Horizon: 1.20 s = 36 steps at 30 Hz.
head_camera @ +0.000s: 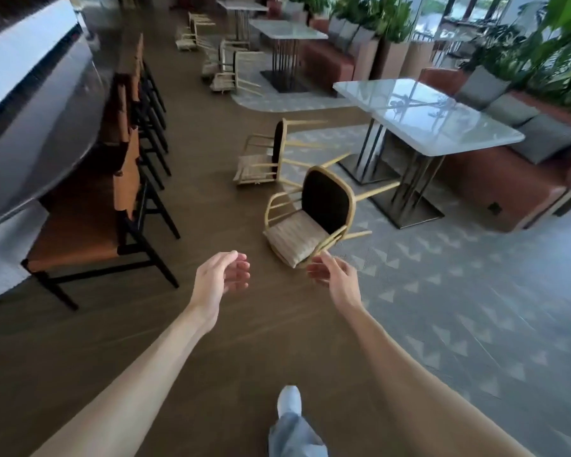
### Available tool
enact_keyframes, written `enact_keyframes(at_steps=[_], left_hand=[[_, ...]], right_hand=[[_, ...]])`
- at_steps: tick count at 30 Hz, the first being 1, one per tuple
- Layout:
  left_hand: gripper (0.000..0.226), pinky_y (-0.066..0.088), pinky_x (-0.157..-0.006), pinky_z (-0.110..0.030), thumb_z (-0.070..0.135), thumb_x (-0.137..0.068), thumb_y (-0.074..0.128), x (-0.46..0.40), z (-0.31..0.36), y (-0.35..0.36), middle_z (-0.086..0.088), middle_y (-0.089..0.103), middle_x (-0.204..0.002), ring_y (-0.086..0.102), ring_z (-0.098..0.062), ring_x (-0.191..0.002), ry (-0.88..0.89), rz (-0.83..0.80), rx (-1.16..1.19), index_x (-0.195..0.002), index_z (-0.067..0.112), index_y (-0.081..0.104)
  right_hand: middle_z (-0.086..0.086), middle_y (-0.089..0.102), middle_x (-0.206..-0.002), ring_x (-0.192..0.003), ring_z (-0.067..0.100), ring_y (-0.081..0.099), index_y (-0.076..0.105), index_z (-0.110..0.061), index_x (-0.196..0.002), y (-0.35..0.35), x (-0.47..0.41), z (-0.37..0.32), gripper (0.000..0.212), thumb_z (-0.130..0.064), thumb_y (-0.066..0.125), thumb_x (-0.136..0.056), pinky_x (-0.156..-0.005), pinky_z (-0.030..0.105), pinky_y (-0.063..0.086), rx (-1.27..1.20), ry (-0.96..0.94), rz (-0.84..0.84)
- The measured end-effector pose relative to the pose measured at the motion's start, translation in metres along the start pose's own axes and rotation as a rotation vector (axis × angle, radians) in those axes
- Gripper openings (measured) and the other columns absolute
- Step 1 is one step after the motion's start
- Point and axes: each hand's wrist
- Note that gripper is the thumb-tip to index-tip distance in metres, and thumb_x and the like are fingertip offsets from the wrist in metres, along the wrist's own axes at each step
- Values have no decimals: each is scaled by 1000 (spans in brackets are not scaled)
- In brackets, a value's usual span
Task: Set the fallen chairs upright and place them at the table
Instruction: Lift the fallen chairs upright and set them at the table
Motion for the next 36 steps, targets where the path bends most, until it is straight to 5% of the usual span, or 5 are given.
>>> enact_keyframes(at_steps=[15, 19, 24, 33, 36], left_hand=[[25, 58, -81, -42, 20, -101, 53, -363, 57, -27, -14, 74, -94, 70, -25, -84, -83, 116, -130, -98, 4, 73], [25, 58, -82, -44, 20, -101, 53, -481, 52, -37, -16, 73, -96, 70, -26, -85, -128, 55, -162, -97, 5, 72], [22, 57, -78, -43, 21, -99, 55, -624, 29, -28, -15, 72, -93, 69, -26, -82, -293, -115, -213, -96, 5, 70], [18, 56, -85, -46, 24, -98, 59, -768, 7, 32, -14, 70, -94, 68, -26, -84, -616, -339, -327, -96, 7, 66], [17, 56, -79, -43, 24, -98, 60, -800, -11, 56, -13, 69, -95, 67, -25, -82, -685, -372, -368, -98, 8, 65]], right_hand=[[-1, 77, -73, -69, 11, 71, 74, -10, -92, 150, -340, -40, 30, -33, 57, -102, -68, 26, 54, 74, 191, -22], [5, 78, -84, -72, 12, 71, 73, -8, -100, 168, -421, -28, 34, -38, 57, -101, -67, 24, 54, 79, 257, 89], [18, 76, -100, -92, 31, 72, 71, 0, -108, 184, -486, 1, 35, -32, 57, -102, -92, 45, 56, -14, 380, 346], [15, 72, -84, -74, 26, 67, 70, -3, -96, 218, -545, 20, 28, -25, 54, -103, -62, 30, 46, -284, 548, 688], [14, 71, -91, -82, 29, 67, 65, -4, -98, 227, -580, 41, 28, -31, 56, -102, -73, 39, 53, -425, 649, 681]])
Point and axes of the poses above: each hand's wrist, its own x-axis away from the middle knuckle, its own y-axis out of the palm, z = x × y
